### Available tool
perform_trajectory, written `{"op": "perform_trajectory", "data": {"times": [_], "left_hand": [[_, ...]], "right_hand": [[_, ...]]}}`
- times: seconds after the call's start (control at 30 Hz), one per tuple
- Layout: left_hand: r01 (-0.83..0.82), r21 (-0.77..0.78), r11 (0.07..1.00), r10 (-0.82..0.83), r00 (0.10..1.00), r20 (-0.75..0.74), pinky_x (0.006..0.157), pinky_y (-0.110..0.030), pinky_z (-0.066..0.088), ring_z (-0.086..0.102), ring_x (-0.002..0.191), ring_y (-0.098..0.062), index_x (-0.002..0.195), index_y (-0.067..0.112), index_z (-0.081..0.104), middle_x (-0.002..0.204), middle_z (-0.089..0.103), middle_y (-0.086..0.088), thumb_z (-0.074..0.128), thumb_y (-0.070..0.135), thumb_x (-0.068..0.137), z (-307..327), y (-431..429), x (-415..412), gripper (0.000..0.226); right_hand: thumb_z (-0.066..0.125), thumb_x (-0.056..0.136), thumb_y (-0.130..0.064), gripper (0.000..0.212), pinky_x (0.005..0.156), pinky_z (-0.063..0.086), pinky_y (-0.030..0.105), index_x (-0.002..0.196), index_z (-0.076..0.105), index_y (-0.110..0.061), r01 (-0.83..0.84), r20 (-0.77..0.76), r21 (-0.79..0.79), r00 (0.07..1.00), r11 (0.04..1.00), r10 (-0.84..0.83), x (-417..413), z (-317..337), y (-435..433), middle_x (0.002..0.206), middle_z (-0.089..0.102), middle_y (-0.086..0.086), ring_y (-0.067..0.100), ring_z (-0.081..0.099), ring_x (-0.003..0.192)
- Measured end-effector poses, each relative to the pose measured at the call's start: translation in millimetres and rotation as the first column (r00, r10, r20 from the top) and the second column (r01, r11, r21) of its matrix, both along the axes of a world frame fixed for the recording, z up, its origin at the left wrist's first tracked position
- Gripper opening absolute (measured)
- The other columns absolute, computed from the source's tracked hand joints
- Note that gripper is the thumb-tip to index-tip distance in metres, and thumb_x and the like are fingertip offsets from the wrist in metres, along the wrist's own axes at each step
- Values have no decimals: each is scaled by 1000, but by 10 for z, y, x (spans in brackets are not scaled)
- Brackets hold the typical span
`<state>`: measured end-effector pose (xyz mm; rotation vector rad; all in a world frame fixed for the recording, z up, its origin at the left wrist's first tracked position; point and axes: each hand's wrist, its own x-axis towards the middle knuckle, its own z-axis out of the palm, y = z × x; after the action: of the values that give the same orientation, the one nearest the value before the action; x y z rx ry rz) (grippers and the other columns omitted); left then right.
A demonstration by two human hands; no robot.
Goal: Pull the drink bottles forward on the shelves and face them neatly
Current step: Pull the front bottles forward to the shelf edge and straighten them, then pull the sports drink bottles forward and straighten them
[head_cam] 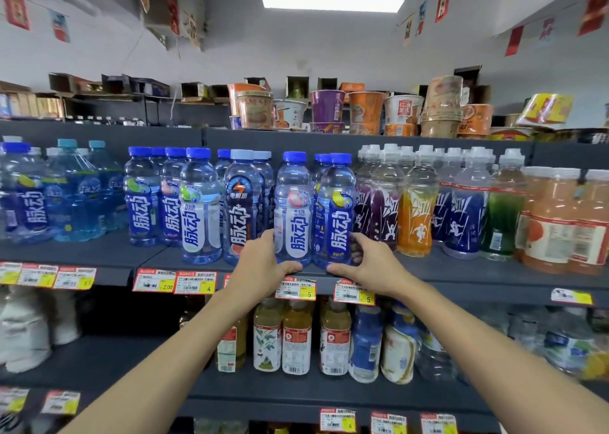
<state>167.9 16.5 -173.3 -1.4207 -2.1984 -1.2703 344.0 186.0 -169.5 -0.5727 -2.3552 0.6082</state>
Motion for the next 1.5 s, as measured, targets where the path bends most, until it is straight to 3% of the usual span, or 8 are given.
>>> {"op": "perform_trajectory", "data": {"times": [0.27, 0.43, 0.73, 0.87, 1.03, 1.13, 1.37, 1.5], "left_hand": [[-176, 111, 978, 186, 979, -80, 80, -30, 48, 62, 99, -18, 113, 15, 57, 108, 67, -1, 78, 51, 79, -40, -17, 188, 55], [-142, 72, 987, 148, 985, -86, 87, -32, 50, 62, 106, -20, 118, 13, 55, 114, 67, -4, 78, 43, 82, -41, -28, 147, 52], [-107, -27, 994, 104, 988, -110, 85, -39, 52, 62, 100, -22, 115, 14, 53, 110, 67, -4, 85, 42, 75, 15, -88, 15, 58], [-98, -37, 994, 94, 990, -105, 82, -37, 51, 63, 99, -23, 117, 13, 52, 110, 68, -6, 85, 43, 74, 20, -89, -3, 62], [-105, -48, 993, 98, 988, -123, 76, -32, 46, 63, 98, -25, 117, 11, 53, 106, 67, -6, 85, 46, 74, 31, -96, -34, 64], [-98, -49, 994, 91, 988, -126, 73, -31, 43, 62, 95, -23, 116, 12, 54, 102, 66, -3, 84, 48, 73, 36, -93, -46, 64], [-106, -65, 992, 95, 985, -145, 74, -32, 45, 62, 96, -24, 113, 14, 53, 103, 66, -5, 82, 49, 75, 36, -107, -37, 60], [-90, -69, 994, 81, 989, -127, 82, -38, 52, 63, 97, -23, 113, 14, 54, 105, 68, -5, 82, 46, 77, 48, -134, 0, 56]], "right_hand": [[75, 72, -67, 79, 78, 45, 12, 135, 51, -26, -4, -22, 4, 1000, 1000, 4, -38, -40, -6, 120, 66, -16, -9, 58, 91], [79, 75, -60, 80, 80, 45, 14, 139, 49, -22, -6, 1, 15, 1000, 1000, 6, -94, -21, 6, 125, 66, -10, -1, 60, 97], [84, 72, -55, 83, 73, 45, 12, 138, 48, -20, -27, 41, -36, 999, 999, 28, -89, 17, 38, 117, 67, -10, -3, 61, 92], [85, 69, -56, 85, 84, 54, 24, 138, 50, -19, -25, 52, -34, 998, 999, 27, -91, 47, 64, 111, 69, -11, 1, 66, 93], [86, 66, -59, 86, 77, 52, 18, 136, 51, -22, -18, 68, -29, 998, 999, 20, -97, 70, 85, 104, 68, -17, -6, 66, 83], [84, 66, -61, 88, 74, 49, 15, 137, 50, -23, -16, 73, -10, 997, 1000, 16, -104, 66, 77, 106, 67, -18, -6, 64, 84], [85, 68, -57, 86, 81, 52, 20, 138, 50, -22, -17, 81, -12, 997, 1000, 18, -114, 74, 62, 117, 69, -11, -2, 64, 92], [84, 69, -57, 88, 78, 50, 17, 140, 48, -21, -1, 90, -13, 996, 1000, 2, -99, 86, 18, 119, 68, -10, -3, 63, 92]]}}
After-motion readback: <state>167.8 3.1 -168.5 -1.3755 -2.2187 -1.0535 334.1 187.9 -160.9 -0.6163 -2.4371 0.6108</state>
